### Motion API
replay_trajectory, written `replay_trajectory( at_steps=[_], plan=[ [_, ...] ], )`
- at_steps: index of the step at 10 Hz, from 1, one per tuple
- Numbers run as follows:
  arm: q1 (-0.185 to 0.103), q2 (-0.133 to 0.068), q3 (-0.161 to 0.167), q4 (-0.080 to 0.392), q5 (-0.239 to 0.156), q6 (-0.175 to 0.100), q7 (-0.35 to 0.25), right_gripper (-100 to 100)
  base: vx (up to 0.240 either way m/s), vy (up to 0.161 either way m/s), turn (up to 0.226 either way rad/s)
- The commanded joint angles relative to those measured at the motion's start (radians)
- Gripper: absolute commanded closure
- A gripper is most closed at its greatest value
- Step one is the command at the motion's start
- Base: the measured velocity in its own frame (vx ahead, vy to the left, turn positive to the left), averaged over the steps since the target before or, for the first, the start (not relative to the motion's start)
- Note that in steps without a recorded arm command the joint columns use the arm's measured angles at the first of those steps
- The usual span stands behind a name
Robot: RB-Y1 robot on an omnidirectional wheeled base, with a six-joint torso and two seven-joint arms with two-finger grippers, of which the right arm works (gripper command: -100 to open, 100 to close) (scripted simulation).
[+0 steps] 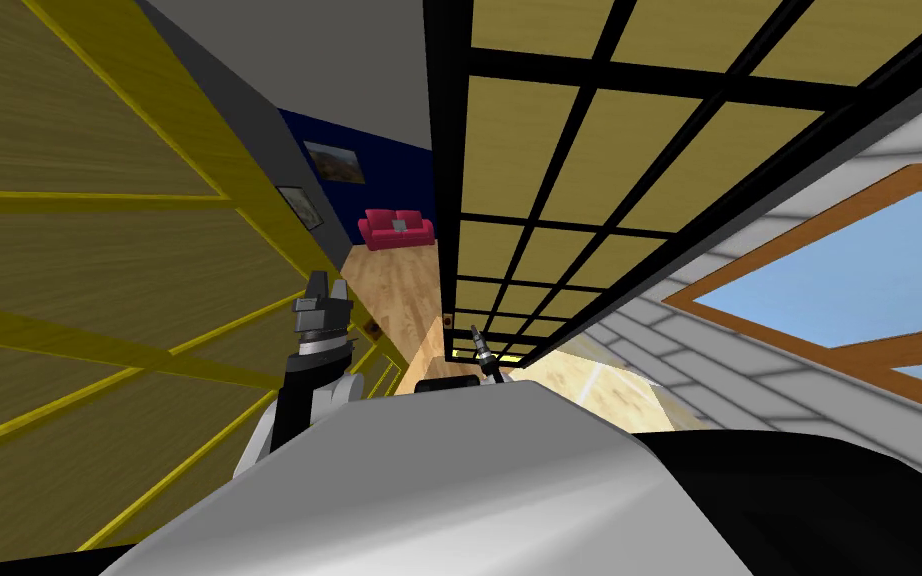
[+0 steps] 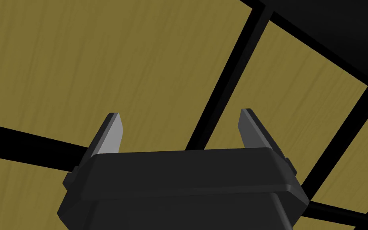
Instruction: Push the door open
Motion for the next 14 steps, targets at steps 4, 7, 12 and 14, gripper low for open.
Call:
replay_trajectory(
  at_steps=[4, 7, 12, 14],
  plan=[
    [0.002, -0.006, -0.018, -0.017, -0.101, -0.015, -0.126, -100, -0.058, -0.018, 0.154],
    [-0.003, -0.008, -0.029, -0.016, -0.161, -0.029, -0.203, -100, -0.053, -0.013, 0.14],
    [-0.013, -0.01, -0.053, -0.014, -0.284, -0.057, -0.338, -100, -0.056, -0.003, 0.161],
    [-0.015, -0.01, -0.059, -0.014, -0.315, -0.064, -0.389, -100, -0.048, 0.001, 0.109]
  ],
)
